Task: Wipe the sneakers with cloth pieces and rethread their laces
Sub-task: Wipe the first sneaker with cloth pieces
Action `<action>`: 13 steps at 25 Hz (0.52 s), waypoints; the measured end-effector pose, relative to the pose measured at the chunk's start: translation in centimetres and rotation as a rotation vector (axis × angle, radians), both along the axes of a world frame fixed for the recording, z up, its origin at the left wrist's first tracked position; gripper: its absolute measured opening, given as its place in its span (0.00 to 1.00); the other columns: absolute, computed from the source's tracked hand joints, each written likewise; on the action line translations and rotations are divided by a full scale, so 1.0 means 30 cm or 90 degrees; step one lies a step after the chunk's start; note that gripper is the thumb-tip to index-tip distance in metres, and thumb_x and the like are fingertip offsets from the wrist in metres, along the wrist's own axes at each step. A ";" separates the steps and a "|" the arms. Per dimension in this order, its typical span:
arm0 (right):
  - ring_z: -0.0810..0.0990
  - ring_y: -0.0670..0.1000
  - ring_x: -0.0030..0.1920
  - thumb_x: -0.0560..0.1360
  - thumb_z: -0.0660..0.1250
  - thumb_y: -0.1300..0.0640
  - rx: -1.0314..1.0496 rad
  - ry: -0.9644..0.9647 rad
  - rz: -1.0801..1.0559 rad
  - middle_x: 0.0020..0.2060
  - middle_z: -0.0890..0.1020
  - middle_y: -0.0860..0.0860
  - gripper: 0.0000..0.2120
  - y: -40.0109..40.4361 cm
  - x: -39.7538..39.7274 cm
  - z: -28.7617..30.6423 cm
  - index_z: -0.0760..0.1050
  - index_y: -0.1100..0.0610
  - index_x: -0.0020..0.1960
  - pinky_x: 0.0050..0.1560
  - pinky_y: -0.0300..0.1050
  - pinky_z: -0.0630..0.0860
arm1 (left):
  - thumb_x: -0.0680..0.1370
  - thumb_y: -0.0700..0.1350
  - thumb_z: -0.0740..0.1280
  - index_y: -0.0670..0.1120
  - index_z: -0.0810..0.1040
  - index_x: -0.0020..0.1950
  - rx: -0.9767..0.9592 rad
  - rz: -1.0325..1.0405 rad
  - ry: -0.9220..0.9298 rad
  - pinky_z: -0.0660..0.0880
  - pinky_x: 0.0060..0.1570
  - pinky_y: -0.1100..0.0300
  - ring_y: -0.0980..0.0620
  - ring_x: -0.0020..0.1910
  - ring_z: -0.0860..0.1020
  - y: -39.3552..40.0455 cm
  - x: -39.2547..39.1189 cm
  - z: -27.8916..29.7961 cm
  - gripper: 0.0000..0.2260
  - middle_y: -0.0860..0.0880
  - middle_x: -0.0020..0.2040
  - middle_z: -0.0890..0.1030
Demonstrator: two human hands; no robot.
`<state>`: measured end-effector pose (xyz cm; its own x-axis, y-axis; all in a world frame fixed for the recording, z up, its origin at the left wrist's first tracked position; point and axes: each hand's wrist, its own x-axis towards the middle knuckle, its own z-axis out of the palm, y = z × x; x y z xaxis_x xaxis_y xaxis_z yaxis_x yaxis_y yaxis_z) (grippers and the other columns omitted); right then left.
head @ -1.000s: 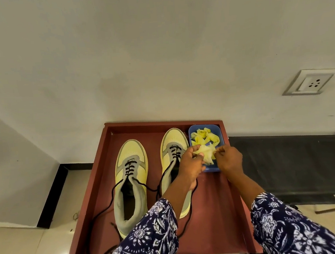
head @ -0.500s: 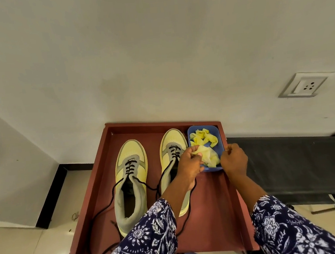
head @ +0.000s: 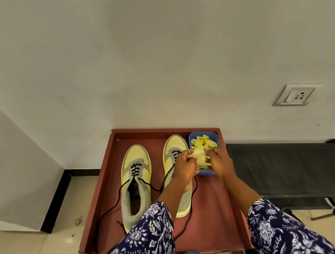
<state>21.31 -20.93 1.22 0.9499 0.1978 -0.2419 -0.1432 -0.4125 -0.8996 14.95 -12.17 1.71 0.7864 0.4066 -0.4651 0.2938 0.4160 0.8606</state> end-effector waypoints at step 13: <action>0.79 0.50 0.46 0.75 0.65 0.58 0.037 -0.031 0.212 0.44 0.82 0.50 0.08 0.190 -0.204 0.051 0.80 0.57 0.53 0.51 0.45 0.77 | 0.78 0.37 0.60 0.47 0.68 0.55 0.091 0.111 0.022 0.72 0.33 0.63 0.54 0.36 0.73 0.202 -0.213 0.031 0.07 0.43 0.47 0.75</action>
<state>15.18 -15.24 2.75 0.8410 0.5111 -0.1772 0.0346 -0.3778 -0.9252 8.57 -6.11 2.63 0.6828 0.5988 -0.4185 0.2580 0.3382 0.9050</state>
